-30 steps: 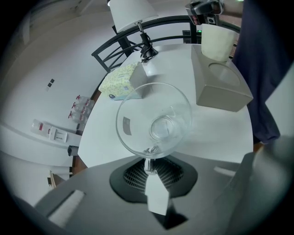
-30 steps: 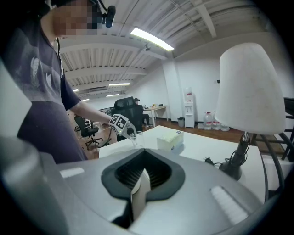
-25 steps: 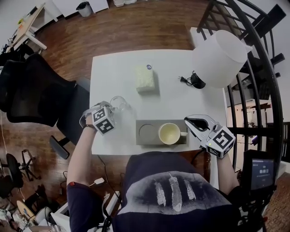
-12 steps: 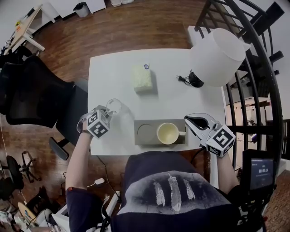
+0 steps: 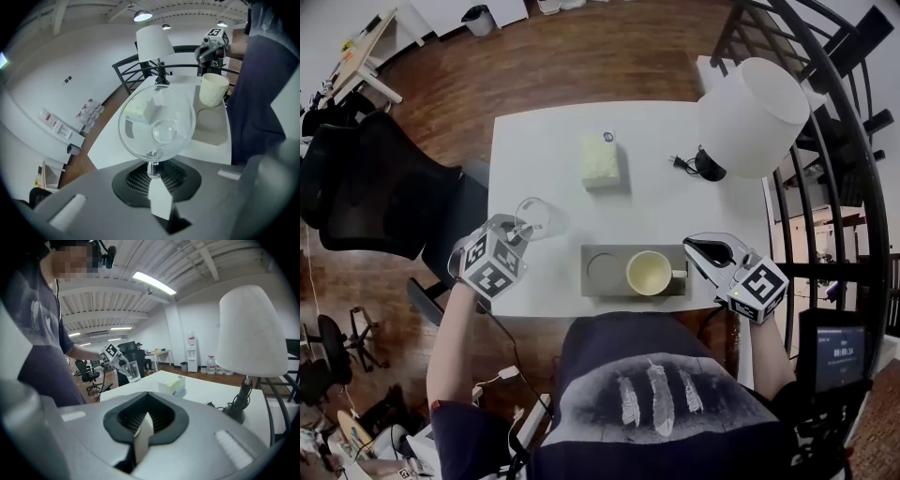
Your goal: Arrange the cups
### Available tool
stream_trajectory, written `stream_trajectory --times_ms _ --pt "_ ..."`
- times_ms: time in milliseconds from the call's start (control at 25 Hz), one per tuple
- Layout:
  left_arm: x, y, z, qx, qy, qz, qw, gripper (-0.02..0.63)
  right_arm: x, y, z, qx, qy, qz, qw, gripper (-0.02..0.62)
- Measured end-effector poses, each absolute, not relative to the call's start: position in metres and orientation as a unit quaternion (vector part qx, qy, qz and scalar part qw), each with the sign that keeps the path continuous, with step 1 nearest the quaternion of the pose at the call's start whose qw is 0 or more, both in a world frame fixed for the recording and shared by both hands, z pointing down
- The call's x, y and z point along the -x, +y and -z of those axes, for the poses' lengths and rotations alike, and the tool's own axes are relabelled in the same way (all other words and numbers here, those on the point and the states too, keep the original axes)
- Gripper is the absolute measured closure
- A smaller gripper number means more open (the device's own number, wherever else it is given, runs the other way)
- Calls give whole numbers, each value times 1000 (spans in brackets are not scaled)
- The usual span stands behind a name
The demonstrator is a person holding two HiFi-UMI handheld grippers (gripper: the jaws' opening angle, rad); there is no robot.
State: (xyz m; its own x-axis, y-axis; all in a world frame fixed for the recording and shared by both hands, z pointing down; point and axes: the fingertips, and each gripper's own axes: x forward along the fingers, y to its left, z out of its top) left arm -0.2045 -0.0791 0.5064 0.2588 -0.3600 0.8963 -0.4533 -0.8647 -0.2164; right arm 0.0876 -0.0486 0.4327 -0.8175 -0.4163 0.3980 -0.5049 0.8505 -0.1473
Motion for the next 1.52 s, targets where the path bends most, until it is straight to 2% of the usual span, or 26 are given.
stream_trajectory --times_ms 360,960,1520 --pt "154 -45 -468 -819 -222 -529 5 563 -88 -42 -436 -232 -948 -124 177 592" --pt "102 -1 -499 -818 -139 -558 0 561 -98 -37 -429 -227 -952 -114 172 592" --pt "97 8 -529 -791 -103 -602 -23 561 -93 -35 -431 -216 -953 -115 178 592"
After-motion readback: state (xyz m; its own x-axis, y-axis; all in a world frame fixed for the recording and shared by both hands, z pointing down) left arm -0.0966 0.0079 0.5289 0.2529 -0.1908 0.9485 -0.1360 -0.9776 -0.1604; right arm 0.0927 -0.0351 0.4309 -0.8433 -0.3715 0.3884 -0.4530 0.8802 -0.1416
